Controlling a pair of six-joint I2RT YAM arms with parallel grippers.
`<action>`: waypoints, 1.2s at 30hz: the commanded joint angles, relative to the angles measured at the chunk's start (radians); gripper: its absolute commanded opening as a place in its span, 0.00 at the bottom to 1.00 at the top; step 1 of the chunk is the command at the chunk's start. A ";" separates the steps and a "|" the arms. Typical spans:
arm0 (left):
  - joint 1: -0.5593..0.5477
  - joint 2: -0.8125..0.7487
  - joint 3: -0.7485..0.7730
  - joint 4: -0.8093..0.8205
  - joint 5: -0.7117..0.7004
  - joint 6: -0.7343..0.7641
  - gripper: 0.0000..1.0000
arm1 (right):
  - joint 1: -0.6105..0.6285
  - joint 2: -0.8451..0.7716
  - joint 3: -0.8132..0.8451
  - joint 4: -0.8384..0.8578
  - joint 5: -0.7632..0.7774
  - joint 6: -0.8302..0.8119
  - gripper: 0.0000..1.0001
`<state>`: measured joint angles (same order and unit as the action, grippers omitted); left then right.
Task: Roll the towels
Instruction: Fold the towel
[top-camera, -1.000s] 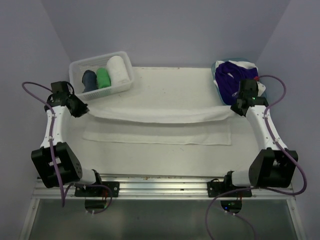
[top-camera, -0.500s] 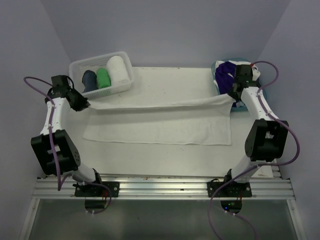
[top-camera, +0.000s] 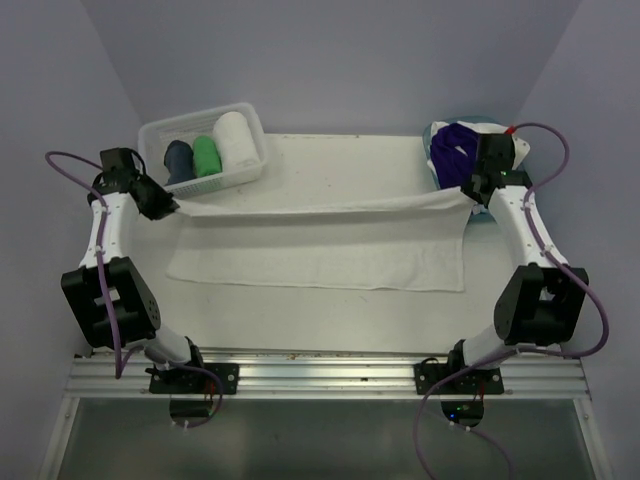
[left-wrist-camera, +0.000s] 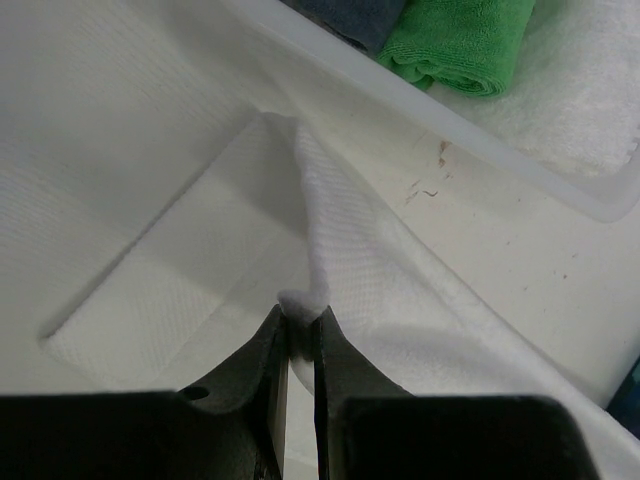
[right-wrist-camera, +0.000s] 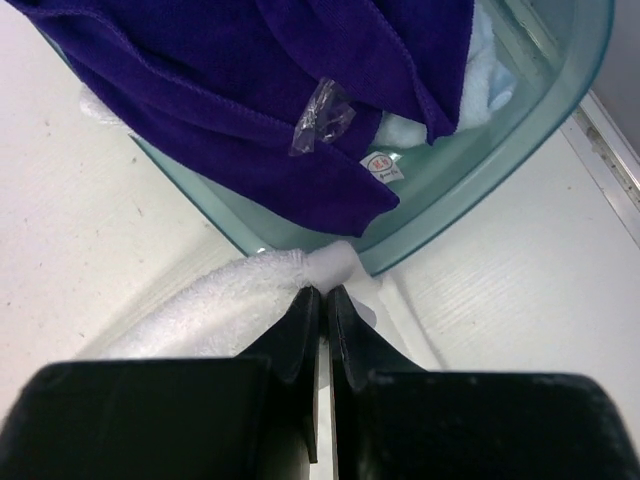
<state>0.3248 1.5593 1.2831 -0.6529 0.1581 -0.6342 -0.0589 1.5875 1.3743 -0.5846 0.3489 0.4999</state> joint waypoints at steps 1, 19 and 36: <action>0.026 -0.036 0.002 0.022 -0.011 0.027 0.00 | -0.010 -0.102 -0.052 0.028 0.061 -0.012 0.00; 0.056 -0.130 -0.198 0.015 -0.002 0.053 0.00 | -0.033 -0.236 -0.350 -0.121 0.055 0.052 0.00; 0.059 -0.153 -0.268 0.006 -0.026 0.056 0.00 | -0.035 -0.299 -0.475 -0.205 -0.044 0.112 0.00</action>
<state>0.3664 1.4490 1.0161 -0.6697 0.1497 -0.6071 -0.0864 1.3449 0.8989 -0.7635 0.3061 0.6022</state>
